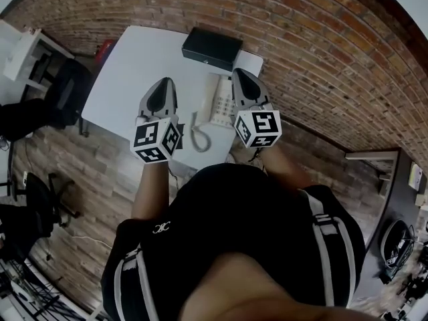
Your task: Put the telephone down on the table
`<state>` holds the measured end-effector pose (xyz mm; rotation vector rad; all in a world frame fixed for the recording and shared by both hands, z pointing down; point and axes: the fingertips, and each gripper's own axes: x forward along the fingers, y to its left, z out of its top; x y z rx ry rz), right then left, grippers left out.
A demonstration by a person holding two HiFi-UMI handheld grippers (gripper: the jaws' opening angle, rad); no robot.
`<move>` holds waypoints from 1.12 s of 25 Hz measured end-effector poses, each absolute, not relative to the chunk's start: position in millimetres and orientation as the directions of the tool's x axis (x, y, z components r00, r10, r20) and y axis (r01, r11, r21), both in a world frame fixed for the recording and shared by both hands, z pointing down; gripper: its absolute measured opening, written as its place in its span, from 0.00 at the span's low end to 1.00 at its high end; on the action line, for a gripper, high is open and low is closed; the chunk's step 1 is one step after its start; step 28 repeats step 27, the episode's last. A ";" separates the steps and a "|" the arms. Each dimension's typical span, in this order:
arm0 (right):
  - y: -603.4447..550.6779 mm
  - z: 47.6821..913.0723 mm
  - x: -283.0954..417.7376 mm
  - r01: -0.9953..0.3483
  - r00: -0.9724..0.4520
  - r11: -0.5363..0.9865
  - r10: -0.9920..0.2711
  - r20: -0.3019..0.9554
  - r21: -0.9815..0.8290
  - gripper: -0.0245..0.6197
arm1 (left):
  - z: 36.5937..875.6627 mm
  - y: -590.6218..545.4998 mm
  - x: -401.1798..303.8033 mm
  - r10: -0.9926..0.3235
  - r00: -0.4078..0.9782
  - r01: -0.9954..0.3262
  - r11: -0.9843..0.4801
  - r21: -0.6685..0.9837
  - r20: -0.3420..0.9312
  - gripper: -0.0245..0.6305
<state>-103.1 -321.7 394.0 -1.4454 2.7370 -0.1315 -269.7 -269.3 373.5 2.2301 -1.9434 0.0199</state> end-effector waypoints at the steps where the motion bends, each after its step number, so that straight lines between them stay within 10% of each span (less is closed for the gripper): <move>1: -318.4 394.7 -102.3 -0.825 -0.559 0.557 -0.829 0.002 -0.094 0.04 | 371.4 -264.3 -268.3 -0.983 0.136 -0.984 -0.120 0.128 0.122 0.06; 28: -309.0 391.8 -91.0 -0.854 -0.512 0.512 -0.859 -0.022 -0.093 0.04 | 378.6 -253.1 -261.8 -0.987 0.099 -0.992 -0.088 0.090 0.129 0.06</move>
